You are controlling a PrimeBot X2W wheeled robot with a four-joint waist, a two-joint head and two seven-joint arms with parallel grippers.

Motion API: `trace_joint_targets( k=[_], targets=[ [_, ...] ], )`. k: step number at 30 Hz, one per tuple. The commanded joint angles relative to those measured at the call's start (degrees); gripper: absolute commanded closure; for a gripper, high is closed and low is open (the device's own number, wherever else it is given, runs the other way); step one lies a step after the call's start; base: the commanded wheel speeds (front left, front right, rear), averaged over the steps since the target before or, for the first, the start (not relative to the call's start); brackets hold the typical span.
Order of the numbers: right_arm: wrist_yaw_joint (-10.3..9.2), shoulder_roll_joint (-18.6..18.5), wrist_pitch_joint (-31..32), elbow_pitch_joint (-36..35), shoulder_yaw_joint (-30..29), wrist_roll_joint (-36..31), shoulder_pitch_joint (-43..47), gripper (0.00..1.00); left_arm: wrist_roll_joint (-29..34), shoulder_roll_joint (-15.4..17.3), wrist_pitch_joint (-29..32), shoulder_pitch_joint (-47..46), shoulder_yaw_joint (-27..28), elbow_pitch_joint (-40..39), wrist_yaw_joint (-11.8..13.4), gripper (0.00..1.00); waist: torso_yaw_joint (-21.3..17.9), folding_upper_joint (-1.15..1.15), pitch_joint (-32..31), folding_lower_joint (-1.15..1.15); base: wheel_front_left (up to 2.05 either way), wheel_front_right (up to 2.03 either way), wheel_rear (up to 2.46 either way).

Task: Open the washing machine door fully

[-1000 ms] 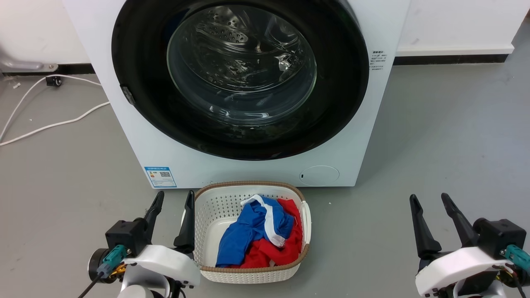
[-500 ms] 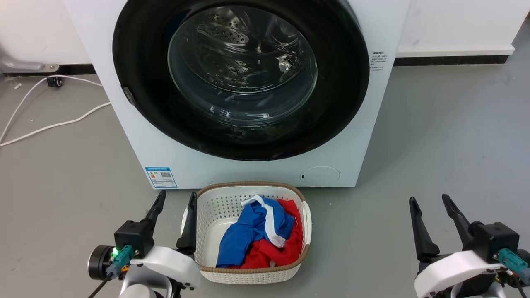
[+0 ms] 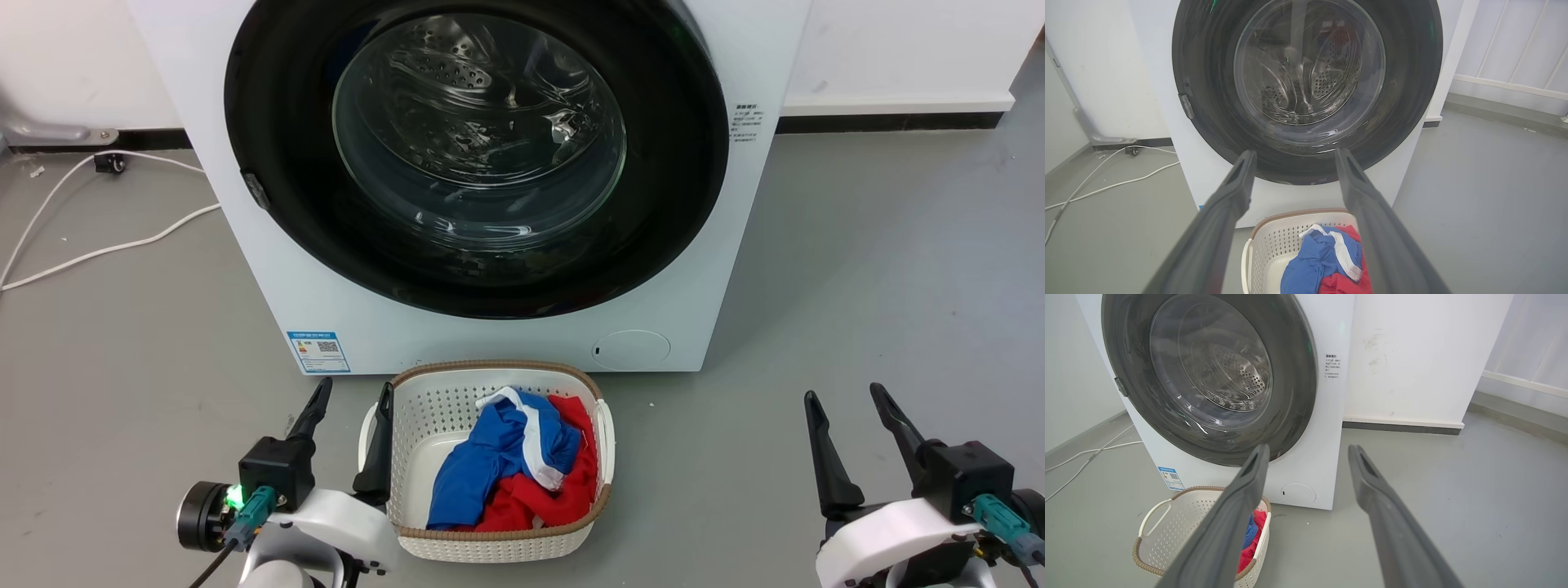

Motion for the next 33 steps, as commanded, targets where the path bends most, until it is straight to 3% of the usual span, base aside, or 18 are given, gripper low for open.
trace_joint_targets(
  k=[1,18,19,20,21,27,33],
  targets=[
    [-0.01,0.22,-0.35,0.22,-0.09,-0.20,0.43,0.00,0.42,-0.09,-0.44,-0.96,0.22,0.09,0.34,0.00,0.00,0.00,-0.03,0.00,0.00,0.00,0.00],
    [-0.02,0.22,-1.14,2.40,-0.51,3.08,-0.76,0.00,-1.09,-0.46,-0.31,-0.92,0.84,1.18,0.27,0.00,0.09,0.00,-0.24,0.00,0.00,0.00,0.00],
    [-0.02,0.22,-1.02,2.60,-0.57,3.72,-0.77,0.03,-1.14,-0.46,-0.31,-0.92,0.85,1.21,0.28,0.00,0.08,0.00,-0.28,0.00,0.00,0.00,0.00],
    [-0.02,0.22,-0.87,2.71,-0.59,4.25,-0.81,0.62,-1.15,-0.46,-0.31,-0.91,0.86,1.23,0.29,0.00,0.08,0.00,-0.30,0.00,0.00,0.00,0.00],
    [-0.01,0.22,-0.96,2.73,-0.61,4.50,-0.89,0.98,-1.12,-0.45,-0.31,-0.89,0.87,1.28,0.31,0.00,0.09,0.00,-0.33,0.00,0.00,0.00,0.00],
    [-0.02,0.21,-1.21,2.96,-1.22,9.89,-0.96,1.00,-1.29,-0.49,-0.31,-0.86,0.93,1.31,0.25,0.00,0.15,0.00,-0.42,0.00,0.00,0.00,0.00],
    [-0.01,0.21,0.25,4.84,-2.57,34.65,-1.64,1.00,-1.47,-0.56,-0.31,-0.84,1.01,1.26,0.36,0.00,0.28,0.00,-0.37,0.00,0.00,0.00,0.00]
  ],
)
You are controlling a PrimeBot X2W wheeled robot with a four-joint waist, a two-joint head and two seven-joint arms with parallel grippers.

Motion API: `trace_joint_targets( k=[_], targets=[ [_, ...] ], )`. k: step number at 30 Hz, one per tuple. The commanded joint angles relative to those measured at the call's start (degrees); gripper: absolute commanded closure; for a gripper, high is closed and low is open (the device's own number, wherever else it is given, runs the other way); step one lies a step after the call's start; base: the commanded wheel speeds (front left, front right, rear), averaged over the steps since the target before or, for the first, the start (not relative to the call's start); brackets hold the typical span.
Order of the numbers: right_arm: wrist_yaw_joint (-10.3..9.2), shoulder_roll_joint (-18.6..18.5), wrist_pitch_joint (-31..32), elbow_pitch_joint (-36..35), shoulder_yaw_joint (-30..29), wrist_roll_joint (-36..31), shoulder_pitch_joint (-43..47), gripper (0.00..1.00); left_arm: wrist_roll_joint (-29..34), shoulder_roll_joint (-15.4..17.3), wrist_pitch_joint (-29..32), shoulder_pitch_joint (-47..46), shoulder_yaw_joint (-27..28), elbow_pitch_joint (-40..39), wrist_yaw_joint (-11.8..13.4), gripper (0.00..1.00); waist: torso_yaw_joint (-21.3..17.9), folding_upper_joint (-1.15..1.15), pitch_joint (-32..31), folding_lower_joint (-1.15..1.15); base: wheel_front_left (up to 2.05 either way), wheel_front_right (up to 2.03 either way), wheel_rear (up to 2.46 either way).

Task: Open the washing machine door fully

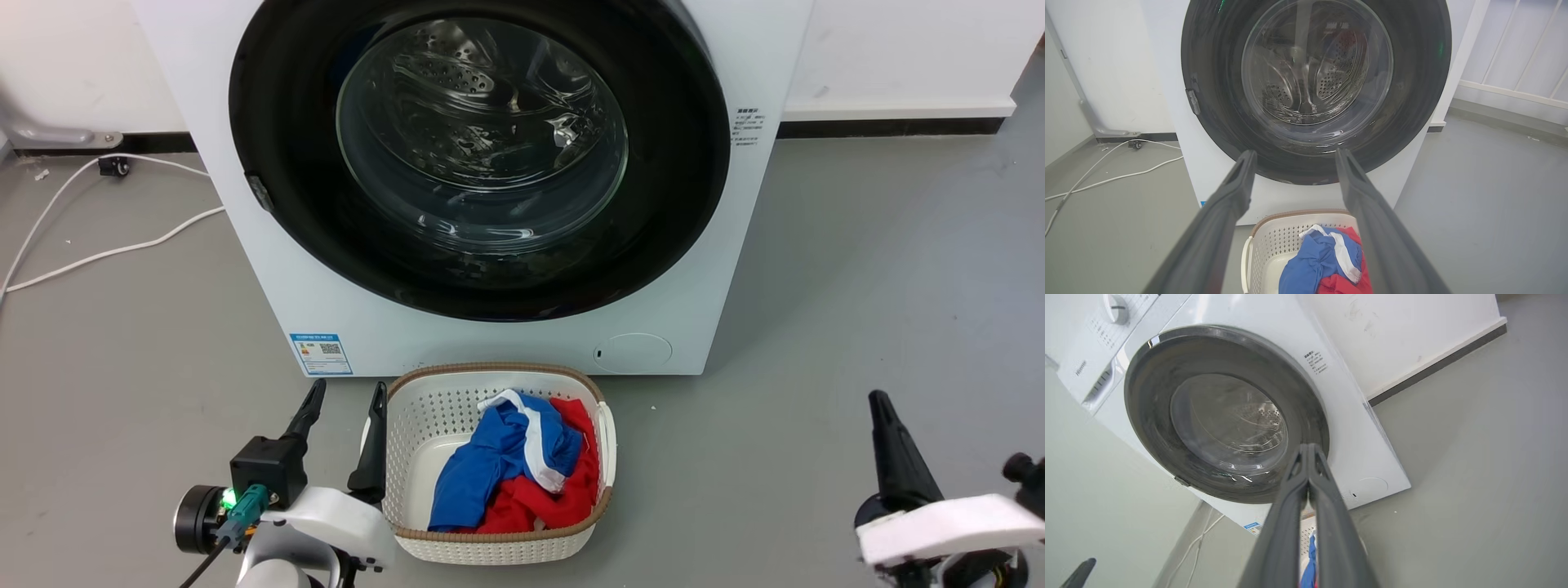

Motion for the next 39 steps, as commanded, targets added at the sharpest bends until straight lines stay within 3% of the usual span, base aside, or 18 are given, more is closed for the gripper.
trace_joint_targets(
  k=[1,6,14,20,25,32,39],
  targets=[
    [0.00,0.17,0.23,0.45,-0.53,4.61,-0.75,1.00,-0.25,-0.18,-0.14,-0.33,0.05,-0.11,0.29,0.00,0.01,0.00,0.05,0.00,0.00,0.00,0.00],
    [0.00,0.16,1.51,3.51,-3.24,30.38,-3.29,1.00,-0.15,-0.20,-0.14,-0.06,0.22,-0.35,0.37,0.00,-0.02,0.00,0.29,0.00,0.00,0.00,0.00],
    [0.01,-0.16,5.06,7.97,-10.41,48.86,-9.35,1.00,-0.23,-0.34,-0.14,-0.75,0.40,-1.00,0.52,0.00,-0.02,0.00,1.70,0.00,0.00,0.00,0.00],
    [0.01,-4.97,8.88,14.23,-14.57,54.83,-17.31,1.00,-0.14,-0.51,-0.14,-2.41,0.14,-2.24,0.62,0.00,0.93,0.00,4.78,0.00,0.00,0.00,0.00],
    [0.01,-11.17,12.54,23.54,-14.88,57.17,-26.17,1.00,-0.14,-0.89,-0.14,-4.37,-0.64,-3.84,0.76,0.00,2.66,0.00,8.56,0.00,0.00,0.00,0.00],
    [0.01,-19.36,21.05,36.89,-11.28,58.91,-40.74,1.00,-0.38,-1.43,-0.14,-7.01,-2.73,-6.37,1.04,0.00,5.66,0.00,14.65,0.00,0.00,0.00,0.00],
    [0.00,-24.78,27.76,47.10,-4.46,55.06,-56.27,1.00,-0.83,-1.61,-0.14,-9.41,-4.92,-8.50,1.40,0.00,7.97,0.00,19.61,0.00,0.00,0.00,0.00]
  ],
)
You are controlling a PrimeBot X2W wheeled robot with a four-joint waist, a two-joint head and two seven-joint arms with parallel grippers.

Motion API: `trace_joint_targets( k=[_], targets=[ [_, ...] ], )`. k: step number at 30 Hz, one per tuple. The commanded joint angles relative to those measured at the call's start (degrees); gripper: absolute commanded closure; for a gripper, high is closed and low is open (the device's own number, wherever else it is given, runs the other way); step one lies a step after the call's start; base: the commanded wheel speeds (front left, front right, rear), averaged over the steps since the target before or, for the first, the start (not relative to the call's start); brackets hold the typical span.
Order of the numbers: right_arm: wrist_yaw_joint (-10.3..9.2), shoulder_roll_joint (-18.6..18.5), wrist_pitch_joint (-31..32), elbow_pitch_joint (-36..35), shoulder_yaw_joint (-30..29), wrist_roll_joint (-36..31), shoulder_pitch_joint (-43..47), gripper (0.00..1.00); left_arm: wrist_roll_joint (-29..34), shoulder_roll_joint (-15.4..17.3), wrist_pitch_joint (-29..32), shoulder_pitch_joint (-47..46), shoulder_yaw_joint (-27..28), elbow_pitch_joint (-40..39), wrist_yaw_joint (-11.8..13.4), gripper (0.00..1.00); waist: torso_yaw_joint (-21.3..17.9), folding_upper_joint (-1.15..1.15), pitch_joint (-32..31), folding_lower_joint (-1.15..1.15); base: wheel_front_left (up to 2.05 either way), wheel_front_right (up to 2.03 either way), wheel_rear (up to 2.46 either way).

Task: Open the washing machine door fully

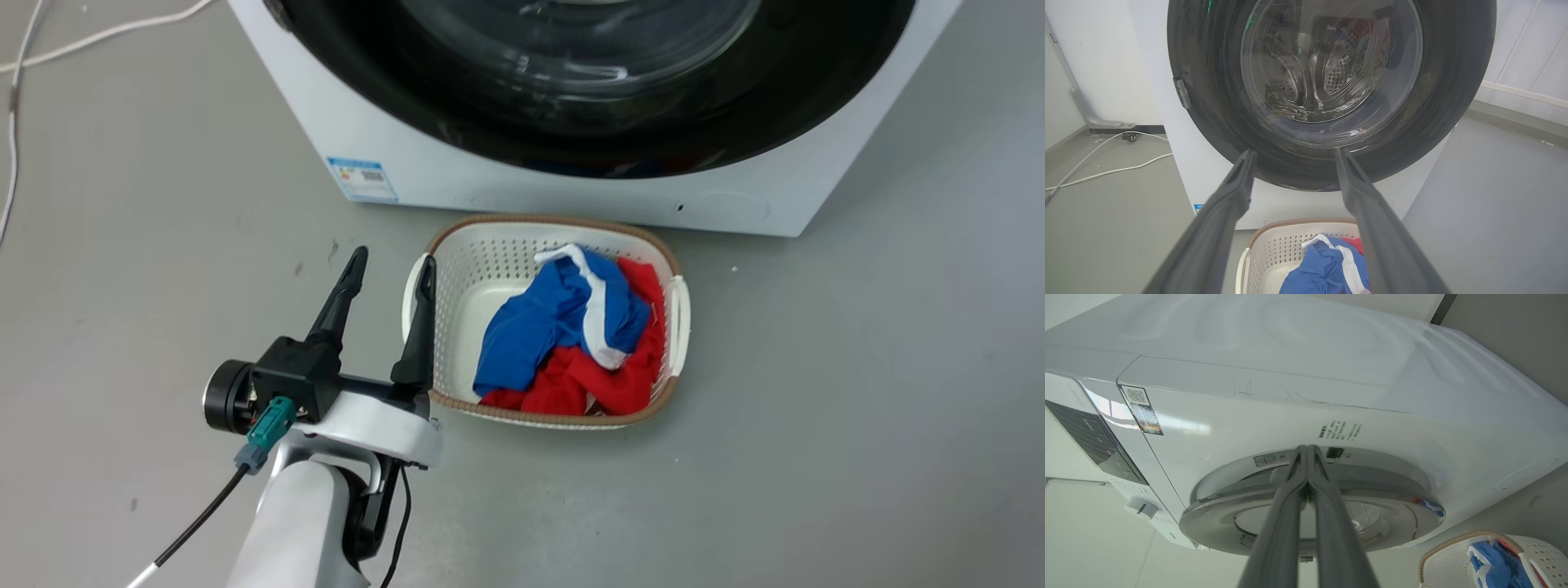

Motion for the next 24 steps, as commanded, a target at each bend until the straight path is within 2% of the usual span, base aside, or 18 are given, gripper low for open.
trace_joint_targets(
  k=[1,7,12,24],
  targets=[
    [0.00,-0.47,0.53,1.10,0.86,-0.88,-1.82,1.00,-0.14,-0.10,-0.13,-0.88,-0.15,-0.24,0.38,0.00,1.55,0.00,1.96,-0.01,0.00,0.00,0.00],
    [0.01,-1.99,4.40,8.07,6.47,-5.86,-13.43,1.00,-1.51,-0.12,-0.14,-2.77,-2.09,-1.95,1.54,0.00,3.15,0.00,5.08,-0.01,0.00,0.00,0.00],
    [0.00,-1.25,7.95,12.32,10.78,-10.03,-20.70,1.00,-2.48,-0.13,-0.14,-4.24,-3.52,-3.24,3.13,0.00,4.14,0.00,7.48,-0.01,0.00,0.00,0.00],
    [0.01,1.59,10.36,15.02,15.41,-14.96,-28.40,1.00,-3.55,-0.14,-0.14,-6.43,-6.02,-5.05,5.28,0.00,5.57,0.00,11.47,-0.01,0.00,0.00,0.00]
  ],
)
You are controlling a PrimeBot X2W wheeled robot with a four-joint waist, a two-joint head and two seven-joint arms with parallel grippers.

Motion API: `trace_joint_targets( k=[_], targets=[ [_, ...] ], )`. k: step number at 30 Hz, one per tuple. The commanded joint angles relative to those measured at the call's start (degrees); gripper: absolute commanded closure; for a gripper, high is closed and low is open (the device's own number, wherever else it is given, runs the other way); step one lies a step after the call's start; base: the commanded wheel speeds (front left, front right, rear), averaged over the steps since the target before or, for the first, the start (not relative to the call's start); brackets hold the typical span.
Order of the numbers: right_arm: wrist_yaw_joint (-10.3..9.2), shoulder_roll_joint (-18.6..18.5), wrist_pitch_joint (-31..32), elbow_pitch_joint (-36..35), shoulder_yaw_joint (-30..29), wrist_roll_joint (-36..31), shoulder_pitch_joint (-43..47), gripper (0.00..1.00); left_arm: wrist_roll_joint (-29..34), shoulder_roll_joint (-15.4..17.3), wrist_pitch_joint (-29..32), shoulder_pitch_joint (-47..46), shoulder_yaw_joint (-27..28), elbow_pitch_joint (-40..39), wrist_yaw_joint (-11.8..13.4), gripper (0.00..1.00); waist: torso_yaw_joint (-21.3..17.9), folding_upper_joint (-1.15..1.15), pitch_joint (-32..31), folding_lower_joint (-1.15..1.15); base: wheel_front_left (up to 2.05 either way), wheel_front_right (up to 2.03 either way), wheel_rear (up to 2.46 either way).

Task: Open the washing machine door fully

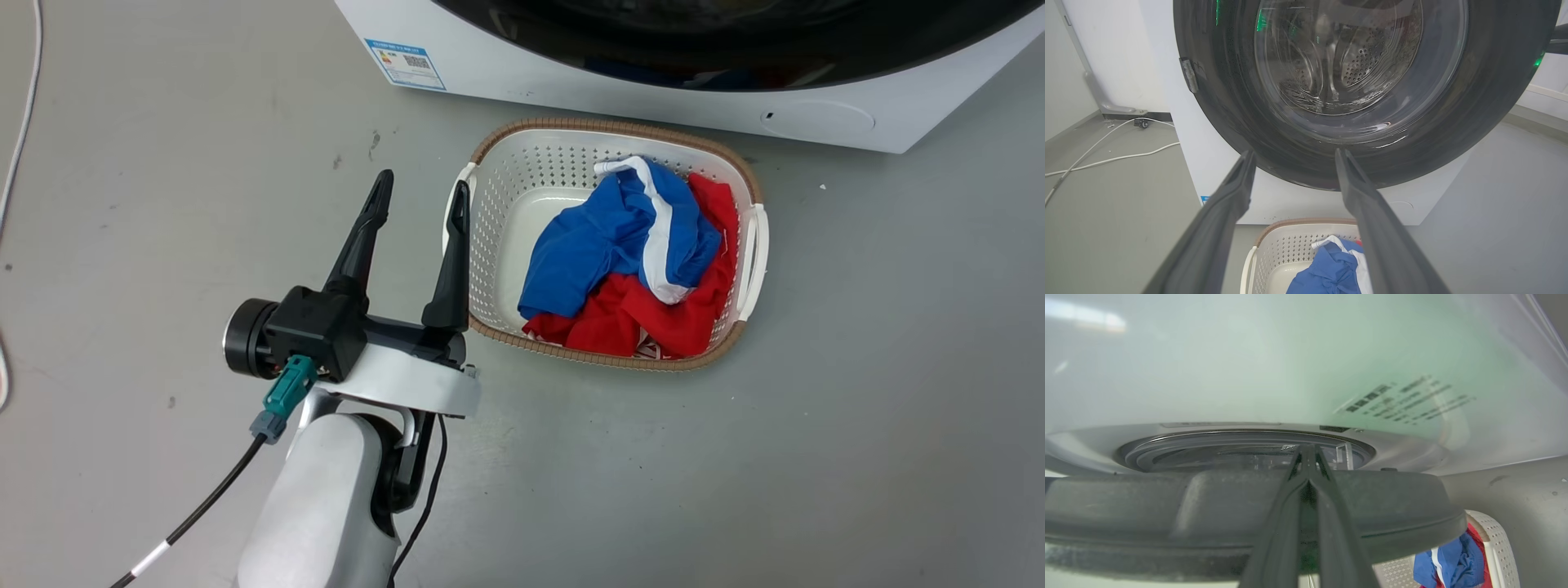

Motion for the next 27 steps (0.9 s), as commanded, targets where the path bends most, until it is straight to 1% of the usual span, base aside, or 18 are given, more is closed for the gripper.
trace_joint_targets(
  k=[1,5,11,14,19,25,27],
  targets=[
    [0.02,0.71,0.36,0.36,0.33,-0.18,-0.75,1.00,-0.10,-0.09,-0.14,-0.87,-0.29,-0.08,0.15,0.00,0.15,0.00,0.27,-0.01,0.00,0.00,0.00],
    [0.02,1.20,3.09,0.49,0.94,-0.39,-0.68,1.00,-0.41,-0.09,-0.14,-1.08,-0.65,0.02,0.43,0.00,0.23,0.00,0.51,-0.01,0.00,0.00,0.00],
    [0.09,0.92,6.66,-2.06,0.71,0.70,2.65,1.00,-0.75,-0.09,-0.14,-0.79,-0.85,0.76,0.29,0.00,-0.05,0.00,-0.96,-0.01,0.00,0.00,0.00],
    [0.09,1.28,8.79,-3.24,0.73,1.23,5.33,1.00,-0.80,-0.08,-0.14,-0.20,-0.82,1.42,0.14,0.00,-0.39,0.00,-2.55,-0.01,0.00,0.00,0.00],
    [0.09,3.12,12.35,-5.80,0.75,2.62,11.05,1.00,-0.12,-0.08,-0.14,1.75,-0.27,2.78,-0.42,0.00,-1.59,0.00,-6.36,-0.01,0.00,0.00,0.00],
    [0.08,4.88,15.07,-9.84,0.25,4.68,19.04,1.00,0.07,-0.08,-0.14,3.92,0.60,4.09,-0.85,0.00,-3.18,0.00,-10.91,-0.01,0.00,0.00,0.00],
    [0.08,6.00,15.88,-11.52,0.22,5.24,21.69,1.00,0.17,-0.08,-0.14,4.64,0.96,4.40,-0.93,0.00,-3.82,0.00,-12.25,-0.01,0.00,0.00,0.00]
  ],
)
